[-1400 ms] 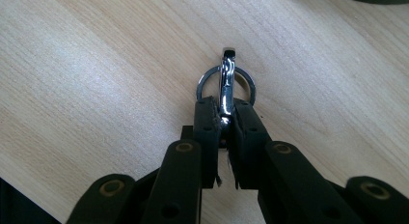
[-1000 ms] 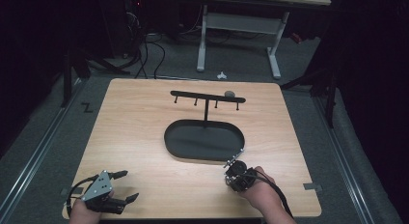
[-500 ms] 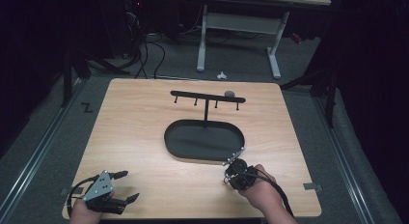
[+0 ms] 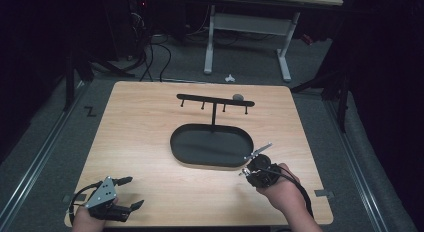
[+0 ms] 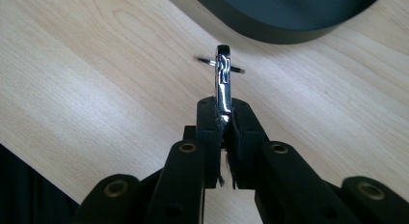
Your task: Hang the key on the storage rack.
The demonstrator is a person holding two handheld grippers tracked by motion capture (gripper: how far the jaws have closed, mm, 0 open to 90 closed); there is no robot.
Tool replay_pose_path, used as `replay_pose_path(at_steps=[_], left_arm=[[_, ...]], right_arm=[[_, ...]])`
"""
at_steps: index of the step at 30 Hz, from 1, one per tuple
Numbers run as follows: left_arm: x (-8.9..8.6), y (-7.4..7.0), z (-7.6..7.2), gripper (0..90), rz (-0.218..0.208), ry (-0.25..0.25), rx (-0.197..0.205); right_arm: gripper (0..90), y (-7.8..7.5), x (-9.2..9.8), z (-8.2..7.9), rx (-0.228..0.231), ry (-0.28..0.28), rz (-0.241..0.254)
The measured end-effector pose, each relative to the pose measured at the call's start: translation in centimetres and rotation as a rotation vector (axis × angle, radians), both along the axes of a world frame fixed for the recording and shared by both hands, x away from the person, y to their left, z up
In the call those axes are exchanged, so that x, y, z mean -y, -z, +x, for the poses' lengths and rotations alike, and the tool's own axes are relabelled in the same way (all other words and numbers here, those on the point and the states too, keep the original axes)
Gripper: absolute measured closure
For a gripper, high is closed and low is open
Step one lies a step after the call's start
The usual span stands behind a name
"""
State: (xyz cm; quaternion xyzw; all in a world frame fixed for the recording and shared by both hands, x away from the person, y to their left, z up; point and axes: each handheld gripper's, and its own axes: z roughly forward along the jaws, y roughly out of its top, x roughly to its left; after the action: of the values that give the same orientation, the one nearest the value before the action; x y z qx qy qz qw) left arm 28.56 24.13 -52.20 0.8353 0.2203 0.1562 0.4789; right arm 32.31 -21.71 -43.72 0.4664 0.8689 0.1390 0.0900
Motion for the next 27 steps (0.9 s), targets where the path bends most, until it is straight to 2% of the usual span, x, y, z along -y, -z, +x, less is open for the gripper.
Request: replay_pose_path(at_steps=[3, 10, 17, 27], left_arm=[[0.0, 0.0, 0.0, 15.3, -0.001, 0.0, 0.0], [0.2, 0.0, 0.1, 15.3, -0.002, -0.002, 0.007], [0.2, 0.0, 0.2, 15.3, -0.002, -0.004, 0.009], [0.3, 0.0, 0.2, 15.3, -0.001, -0.001, 0.006]], right_arm=[[84.3, -0.1, 0.5, 0.1, 0.001, 0.006, 0.008], [84.3, 0.0, 1.9, 0.2, -0.005, 0.073, 0.026], [84.3, -0.1, 3.1, 0.2, 0.003, 0.11, 0.038], [84.3, -0.3, 4.1, 0.4, 0.012, 0.126, 0.047]])
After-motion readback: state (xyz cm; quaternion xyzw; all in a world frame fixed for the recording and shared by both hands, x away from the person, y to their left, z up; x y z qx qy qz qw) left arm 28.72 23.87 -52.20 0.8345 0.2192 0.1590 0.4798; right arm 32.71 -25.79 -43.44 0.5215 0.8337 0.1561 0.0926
